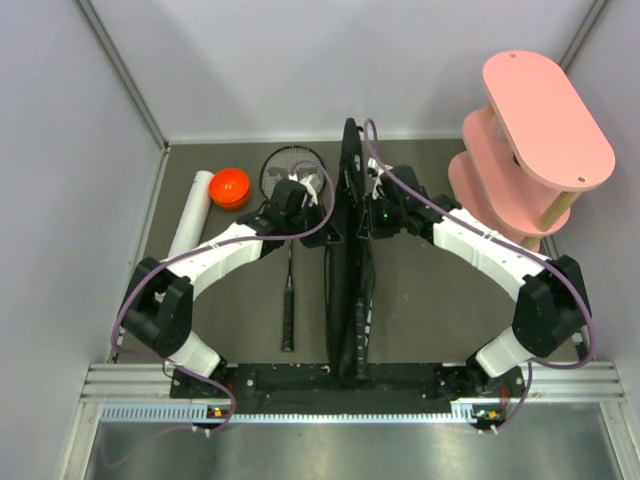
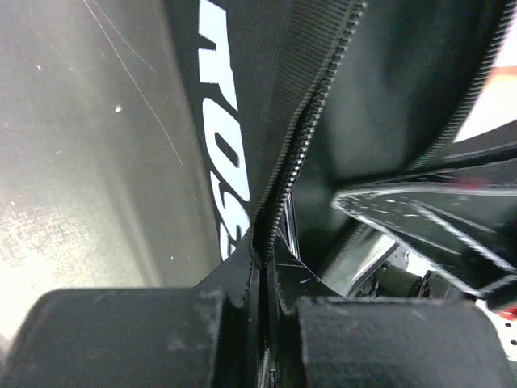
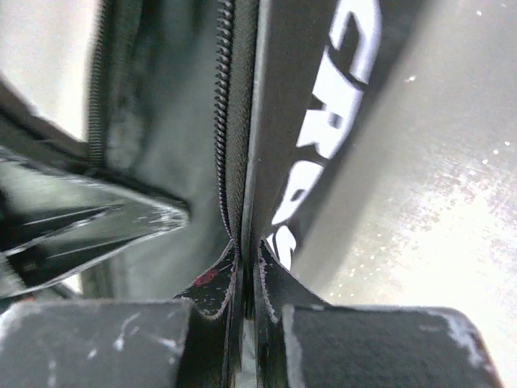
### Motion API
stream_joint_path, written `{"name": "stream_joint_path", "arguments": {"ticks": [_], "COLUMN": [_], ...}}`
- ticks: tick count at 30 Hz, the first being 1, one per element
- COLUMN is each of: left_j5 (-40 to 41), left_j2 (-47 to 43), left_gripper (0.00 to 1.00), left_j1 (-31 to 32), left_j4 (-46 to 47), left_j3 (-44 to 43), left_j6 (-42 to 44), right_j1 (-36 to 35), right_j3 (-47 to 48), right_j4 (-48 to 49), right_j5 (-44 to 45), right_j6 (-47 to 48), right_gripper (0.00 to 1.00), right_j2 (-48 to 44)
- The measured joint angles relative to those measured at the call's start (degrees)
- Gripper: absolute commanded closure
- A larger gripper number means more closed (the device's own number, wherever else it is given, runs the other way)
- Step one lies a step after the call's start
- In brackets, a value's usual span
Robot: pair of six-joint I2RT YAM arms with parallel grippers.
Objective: Pack up the badminton gear
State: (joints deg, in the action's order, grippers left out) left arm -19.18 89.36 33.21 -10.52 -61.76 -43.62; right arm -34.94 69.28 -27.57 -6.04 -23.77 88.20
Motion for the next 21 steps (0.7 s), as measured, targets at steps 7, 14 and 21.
{"name": "stream_joint_path", "arguments": {"ticks": [7,14,21], "left_j5": [-1.5,-1.6,-0.7], "left_j2": [-0.1,-0.1,-0.1], "left_gripper": [0.64,0.89,0.52], "left_j1": [0.9,2.6,3.0], "left_j4": [1.4,1.5,0.6], "left_j3": [3.0,4.6,4.6], "left_j6": [1.1,1.8,4.7], "right_j1": [2.8,4.5,5.7], "right_j3": [1.7,1.1,-2.4], "right_j4": [-0.3,2.7,6.1], "right_j5": [-10.2,-17.4,-22.0], "right_j6": [-1.0,-1.9,1.2], "right_gripper": [1.00,1.00,1.00], "right_j2": [-0.9,-0.3,-0.4]}}
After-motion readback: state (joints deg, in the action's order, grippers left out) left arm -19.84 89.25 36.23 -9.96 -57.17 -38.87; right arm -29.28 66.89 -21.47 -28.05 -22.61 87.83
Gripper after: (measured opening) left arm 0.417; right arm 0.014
